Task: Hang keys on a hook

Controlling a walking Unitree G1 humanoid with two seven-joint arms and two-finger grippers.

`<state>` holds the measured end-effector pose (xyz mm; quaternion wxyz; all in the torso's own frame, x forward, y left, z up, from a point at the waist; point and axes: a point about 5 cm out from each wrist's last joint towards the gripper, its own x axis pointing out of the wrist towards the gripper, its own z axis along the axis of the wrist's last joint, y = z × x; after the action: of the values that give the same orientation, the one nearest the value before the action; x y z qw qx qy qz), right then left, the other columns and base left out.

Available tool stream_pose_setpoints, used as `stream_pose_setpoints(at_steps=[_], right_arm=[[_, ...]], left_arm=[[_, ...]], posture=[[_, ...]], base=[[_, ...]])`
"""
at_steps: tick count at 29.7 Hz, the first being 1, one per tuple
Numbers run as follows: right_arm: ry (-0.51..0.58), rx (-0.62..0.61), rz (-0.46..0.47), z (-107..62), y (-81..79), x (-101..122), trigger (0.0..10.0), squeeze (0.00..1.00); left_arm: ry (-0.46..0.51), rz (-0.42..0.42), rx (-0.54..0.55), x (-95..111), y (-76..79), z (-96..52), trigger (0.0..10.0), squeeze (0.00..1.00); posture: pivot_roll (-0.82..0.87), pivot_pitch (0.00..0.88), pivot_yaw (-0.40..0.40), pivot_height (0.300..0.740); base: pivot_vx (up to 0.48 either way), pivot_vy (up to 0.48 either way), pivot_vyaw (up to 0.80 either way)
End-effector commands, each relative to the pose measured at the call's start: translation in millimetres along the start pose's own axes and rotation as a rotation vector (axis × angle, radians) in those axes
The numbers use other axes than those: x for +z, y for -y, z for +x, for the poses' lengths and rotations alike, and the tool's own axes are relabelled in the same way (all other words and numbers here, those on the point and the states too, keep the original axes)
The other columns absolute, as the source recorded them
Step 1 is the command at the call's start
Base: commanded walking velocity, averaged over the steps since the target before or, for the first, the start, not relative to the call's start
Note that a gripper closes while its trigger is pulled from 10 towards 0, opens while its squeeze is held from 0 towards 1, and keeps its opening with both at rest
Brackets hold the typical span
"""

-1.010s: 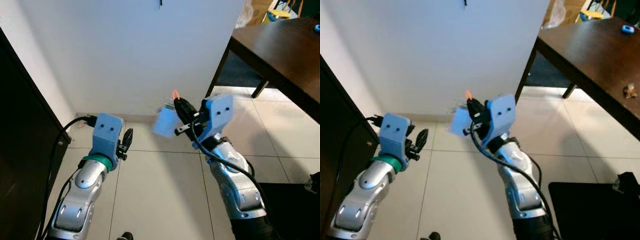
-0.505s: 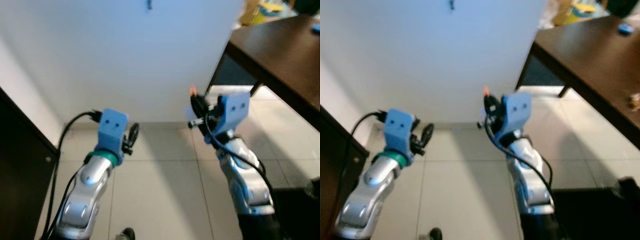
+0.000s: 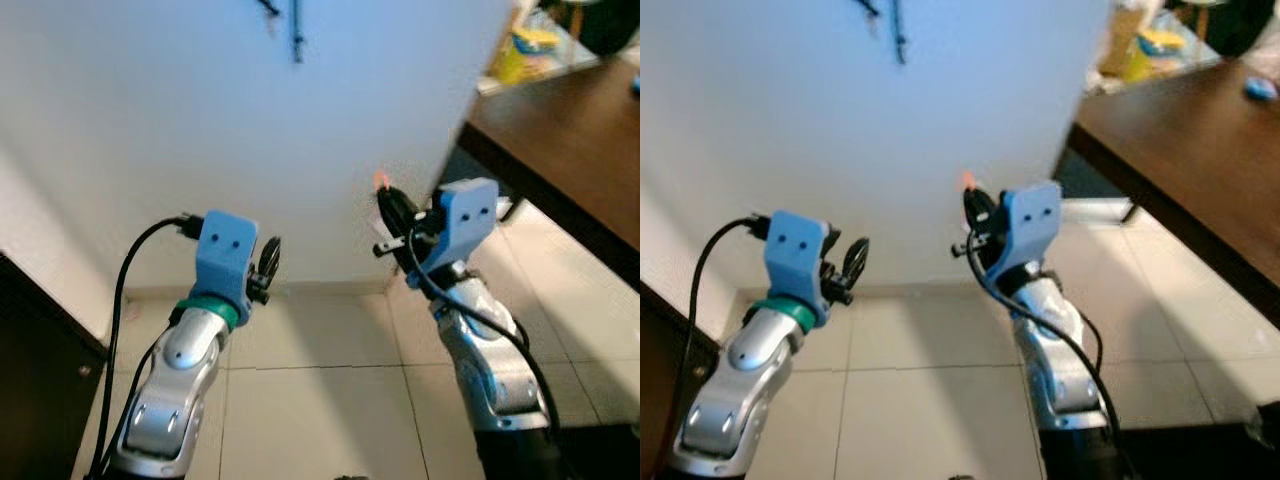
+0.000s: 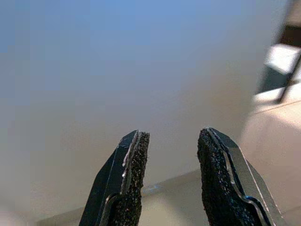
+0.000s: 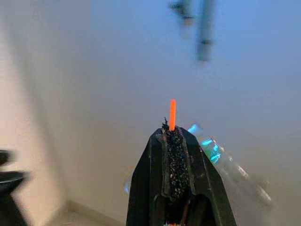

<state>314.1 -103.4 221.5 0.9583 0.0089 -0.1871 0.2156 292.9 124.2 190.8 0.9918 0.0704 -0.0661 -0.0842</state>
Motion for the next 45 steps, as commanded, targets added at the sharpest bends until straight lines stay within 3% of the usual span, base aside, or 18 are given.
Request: stream_pose_setpoints(at_steps=[1,11,21,34,36,38,39,45], right_arm=[[-0.004,-0.029,-0.013,-3.4,9.0,-0.5,10.0,0.0],[0.019,-0.042,-0.017,-1.0,13.1,4.9,10.0,0.0],[0.018,-0.071,0.002,-0.5,19.1,5.3,10.0,0.0],[0.039,-0.051,-0.059,2.5,21.2,9.8,10.0,0.0],[0.051,-0.005,-0.061,2.6,17.5,12.8,10.0,0.0],[0.051,-0.005,-0.061,2.6,17.5,12.8,10.0,0.0],[0.056,0.02,-0.06,2.4,15.5,14.3,10.0,0.0],[0.051,0.089,-0.054,-0.4,14.4,16.6,10.0,0.0]], left_arm=[[0.01,-0.02,-0.018,4.6,6.6,0.3,10.0,0.0],[0.027,-0.026,-0.024,10.0,8.7,0.7,10.0,0.0],[0.035,-0.031,-0.032,13.4,9.9,0.8,10.0,0.0],[0.061,-0.066,-0.001,17.5,6.4,-0.6,10.0,0.0],[0.154,0.034,0.129,26.1,-5.5,-4.0,10.0,0.0],[0.154,0.034,0.129,26.1,-5.5,-4.0,10.0,0.0],[0.193,0.098,0.191,29.8,-10.9,-5.9,10.0,0.0],[0.198,0.091,0.224,33.5,-20.1,-14.0,10.0,0.0]], posture=[[-0.06,0.112,0.055,0.74],[-0.06,0.112,0.055,0.74],[-0.05,0.11,0.058,0.74],[-0.06,0.095,0.056,0.74],[-0.06,0.094,0.058,0.74],[-0.06,0.094,0.058,0.74],[-0.06,0.094,0.058,0.74],[-0.06,0.099,0.054,0.74]], base=[[0.472,0.0,0.0],[0.472,0.0,0.0],[0.472,0.0,-0.73],[0.307,0.0,-0.25],[0.0,0.0,0.0],[0.0,0.0,0.0],[0.0,0.0,0.0],[0.0,0.0,0.0]])
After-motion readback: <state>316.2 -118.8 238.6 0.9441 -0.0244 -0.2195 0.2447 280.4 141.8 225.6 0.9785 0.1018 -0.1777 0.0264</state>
